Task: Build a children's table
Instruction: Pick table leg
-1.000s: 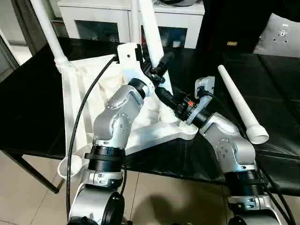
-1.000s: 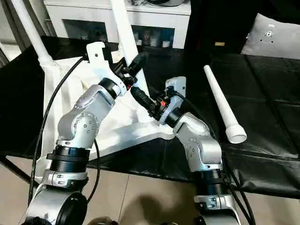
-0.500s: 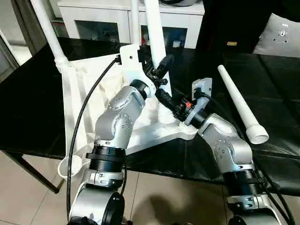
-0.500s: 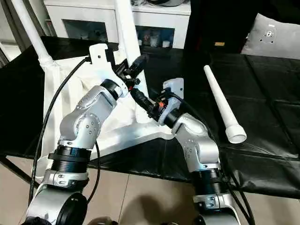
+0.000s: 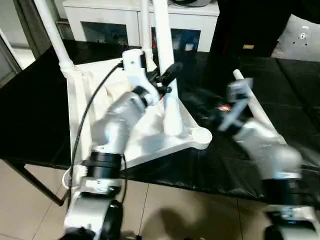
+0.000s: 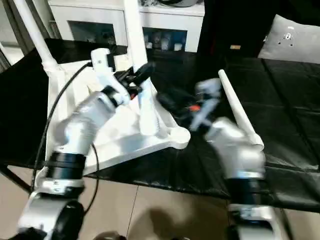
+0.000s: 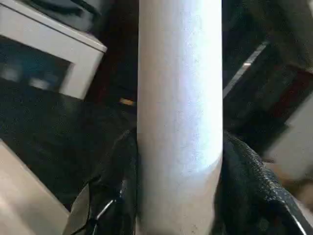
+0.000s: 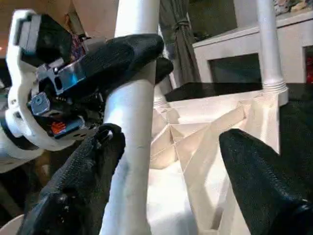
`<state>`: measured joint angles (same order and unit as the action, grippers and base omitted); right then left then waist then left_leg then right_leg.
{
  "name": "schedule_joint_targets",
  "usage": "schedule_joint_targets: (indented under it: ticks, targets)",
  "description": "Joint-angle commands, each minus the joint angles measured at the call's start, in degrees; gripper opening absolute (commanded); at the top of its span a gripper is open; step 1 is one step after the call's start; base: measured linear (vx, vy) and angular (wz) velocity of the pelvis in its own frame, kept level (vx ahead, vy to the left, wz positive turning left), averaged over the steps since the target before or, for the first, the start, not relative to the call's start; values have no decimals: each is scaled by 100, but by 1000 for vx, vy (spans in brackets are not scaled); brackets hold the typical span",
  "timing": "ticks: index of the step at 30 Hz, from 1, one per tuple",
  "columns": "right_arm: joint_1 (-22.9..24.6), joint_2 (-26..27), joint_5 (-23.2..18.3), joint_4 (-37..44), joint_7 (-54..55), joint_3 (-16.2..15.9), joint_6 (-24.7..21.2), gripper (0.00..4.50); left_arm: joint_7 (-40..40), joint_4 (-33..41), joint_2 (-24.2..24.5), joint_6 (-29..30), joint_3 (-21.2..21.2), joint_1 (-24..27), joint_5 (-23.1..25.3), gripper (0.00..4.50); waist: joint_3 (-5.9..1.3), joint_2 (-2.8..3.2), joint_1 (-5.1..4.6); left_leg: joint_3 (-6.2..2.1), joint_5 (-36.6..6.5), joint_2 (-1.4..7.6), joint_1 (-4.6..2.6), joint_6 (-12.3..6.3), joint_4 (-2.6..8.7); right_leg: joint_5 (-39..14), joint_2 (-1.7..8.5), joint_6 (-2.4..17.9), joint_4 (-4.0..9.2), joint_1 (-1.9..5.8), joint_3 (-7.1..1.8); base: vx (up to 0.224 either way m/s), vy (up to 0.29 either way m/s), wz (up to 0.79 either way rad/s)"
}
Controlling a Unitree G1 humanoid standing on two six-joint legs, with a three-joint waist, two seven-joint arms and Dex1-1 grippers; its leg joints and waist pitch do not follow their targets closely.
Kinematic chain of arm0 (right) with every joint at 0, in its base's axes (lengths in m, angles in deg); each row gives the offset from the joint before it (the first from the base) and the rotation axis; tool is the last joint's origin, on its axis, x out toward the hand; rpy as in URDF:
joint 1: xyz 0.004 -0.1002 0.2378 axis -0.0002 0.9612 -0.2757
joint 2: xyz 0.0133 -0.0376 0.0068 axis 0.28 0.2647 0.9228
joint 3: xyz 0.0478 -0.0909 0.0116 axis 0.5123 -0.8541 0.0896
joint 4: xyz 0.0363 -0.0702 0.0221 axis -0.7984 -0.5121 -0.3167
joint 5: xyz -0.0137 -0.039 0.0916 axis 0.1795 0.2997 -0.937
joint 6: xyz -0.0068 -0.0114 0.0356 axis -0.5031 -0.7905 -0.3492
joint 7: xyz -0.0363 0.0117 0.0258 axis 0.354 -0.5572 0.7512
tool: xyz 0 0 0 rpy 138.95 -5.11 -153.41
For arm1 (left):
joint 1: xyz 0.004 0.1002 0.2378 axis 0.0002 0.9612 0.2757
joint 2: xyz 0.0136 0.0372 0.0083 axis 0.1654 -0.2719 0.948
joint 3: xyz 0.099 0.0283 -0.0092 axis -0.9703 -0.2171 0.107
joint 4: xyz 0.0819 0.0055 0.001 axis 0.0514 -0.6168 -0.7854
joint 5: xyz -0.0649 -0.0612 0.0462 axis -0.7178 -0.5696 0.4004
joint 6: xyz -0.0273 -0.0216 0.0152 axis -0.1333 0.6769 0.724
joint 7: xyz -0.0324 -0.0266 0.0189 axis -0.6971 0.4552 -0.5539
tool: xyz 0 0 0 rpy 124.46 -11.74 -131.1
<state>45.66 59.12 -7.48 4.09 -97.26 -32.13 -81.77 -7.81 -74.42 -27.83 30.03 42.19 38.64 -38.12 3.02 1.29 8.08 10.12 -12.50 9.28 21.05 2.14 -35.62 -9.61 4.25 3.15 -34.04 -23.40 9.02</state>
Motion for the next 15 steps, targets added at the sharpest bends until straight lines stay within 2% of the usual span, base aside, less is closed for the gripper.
schedule_joint_targets:
  ticks: [1, 3, 4, 8, 9, 11, 12, 15]
  targets:
    - [-132, -296, -173, 46, -441, -81, -355, 383, -546, 303, 168, 357, -86, -101, -352, 186, -470, -67, 5, -193, 71, 442, -15, -707, 348, -1208, 597, 516, 404, 434, -450, 0, 0, 0]
    - [-103, -475, -196, 77, -713, -229, -475, 383, -819, 371, 253, 479, -134, -93, -483, 186, -467, -72, 13, -192, 113, 440, -13, -719, 337, -1163, 592, 547, 387, 437, -451, 0, 0, 0]
    - [-42, -652, -269, 171, -1071, -420, -627, 383, -1179, 481, 340, 585, -207, -74, -646, 186, -460, -70, 11, -192, 123, 447, -5, -730, 338, -1122, 597, 569, 386, 427, -457, 0, 0, 0]
    - [35, -799, -451, 352, -1471, -608, -885, 383, -1674, 672, 434, 641, -359, -22, -812, 186, -454, -100, 11, -181, 54, 440, -8, -764, 338, -1268, 594, 543, 415, 440, -449, 0, 0, 0]
    - [57, -848, -496, 406, -1618, -690, -967, 365, -1833, 743, 458, 630, -433, 3, -839, 186, -450, -80, 26, -188, 52, 446, -6, -742, 343, -1406, 596, 499, 425, 434, -447, 0, 0, 0]
    - [73, -897, -521, 449, -1738, -762, -1040, 347, -1942, 790, 475, 609, -491, 16, -834, 186, -448, -82, 21, -194, 42, 469, -12, -702, 346, -1439, 591, 473, 426, 423, -451, 0, 0, 0]
    - [80, -927, -537, 470, -1843, -832, -1103, 347, -1995, 841, 450, 533, -537, 25, -814, 186, -446, -85, 17, -191, 16, 468, -13, -681, 348, -1475, 595, 468, 435, 419, -450, 0, 0, 0]
    - [43, -928, -632, 451, -1963, -871, -1237, 310, -2036, 940, 401, 540, -606, 36, -831, 186, -443, -105, 18, -178, -66, 435, -5, -591, 350, -1650, 591, 389, 462, 437, -446, 0, 0, 0]
